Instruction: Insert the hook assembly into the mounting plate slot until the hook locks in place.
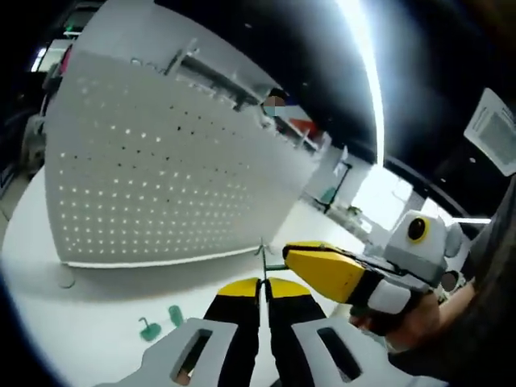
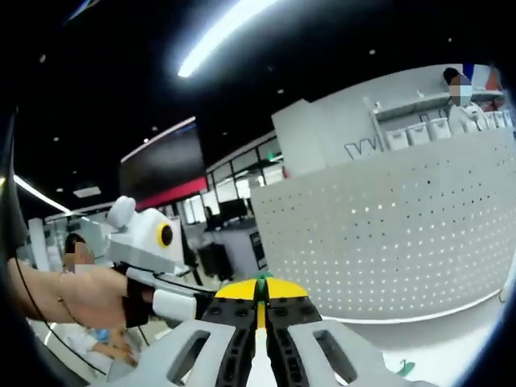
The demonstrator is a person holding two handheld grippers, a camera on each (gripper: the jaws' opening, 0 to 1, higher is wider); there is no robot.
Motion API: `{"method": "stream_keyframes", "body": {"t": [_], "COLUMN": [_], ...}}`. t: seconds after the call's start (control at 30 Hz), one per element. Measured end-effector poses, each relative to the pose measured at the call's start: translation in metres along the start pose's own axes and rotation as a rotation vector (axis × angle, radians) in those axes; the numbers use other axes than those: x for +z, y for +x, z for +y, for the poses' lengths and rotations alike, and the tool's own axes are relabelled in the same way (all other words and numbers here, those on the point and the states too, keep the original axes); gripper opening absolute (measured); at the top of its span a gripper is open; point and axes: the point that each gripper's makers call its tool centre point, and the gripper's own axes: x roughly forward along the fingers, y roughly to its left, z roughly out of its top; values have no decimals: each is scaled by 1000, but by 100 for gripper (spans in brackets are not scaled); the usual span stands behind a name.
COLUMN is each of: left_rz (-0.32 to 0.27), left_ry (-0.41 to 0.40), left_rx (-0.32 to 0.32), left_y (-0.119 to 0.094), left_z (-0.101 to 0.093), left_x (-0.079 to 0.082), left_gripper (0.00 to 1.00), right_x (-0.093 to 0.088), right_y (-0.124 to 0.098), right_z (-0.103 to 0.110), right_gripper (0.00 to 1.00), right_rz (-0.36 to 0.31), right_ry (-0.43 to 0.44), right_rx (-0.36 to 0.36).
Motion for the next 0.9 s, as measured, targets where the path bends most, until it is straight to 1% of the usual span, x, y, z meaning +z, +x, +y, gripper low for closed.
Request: {"method": "stream_keyframes", "body": {"t": [0.1, 0.13, 0.2, 0.27, 0.3, 0.33, 0.37, 0.43, 0.53, 0.67, 0.8, 0.87, 0.9], "left_rz": [8, -1, -11, -16, -10, -5, -1, -4, -12, -12, -20, -15, -12], "left_ry": [21, 25, 27, 59, 67, 73, 93, 104, 152, 170, 177, 227, 245], "left_rx": [6, 7, 7, 17, 19, 21, 32, 44, 74, 91, 113, 146, 157], "left_y": [0, -1, -2, 0, 0, 1, 1, 0, -1, -3, -6, -9, -10], "left_z": [0, -1, -1, 0, 1, 1, 2, 3, 4, 9, 14, 19, 21], "left_x": [0, 2, 5, 6, 5, 5, 5, 6, 10, 12, 16, 18, 19], "left_gripper": [1, 1, 1, 1, 1, 1, 1, 1, 1, 1, 1, 1, 1], "right_x": [-1, 1, 5, 4, 2, 0, -2, -3, -5, -1, 3, 6, 7], "right_y": [0, 0, 0, 2, 2, 2, 1, 2, 0, -2, -4, -5, -4], "right_z": [0, 0, 1, 1, 1, 0, 0, -3, -4, -2, -2, -3, -5], "right_gripper": [0, 0, 1, 1, 2, 3, 3, 2, 4, 5, 8, 10, 12], "right_rz": [30, 31, 30, 49, 62, 74, 86, 97, 100, 91, 85, 79, 81], "right_ry": [39, 43, 24, 19, 37, 87, 116, 100, 70, 95, 125, 139, 142], "right_rx": [-1, 0, 7, 11, 18, 26, 32, 25, 12, 19, 20, 24, 25]}}
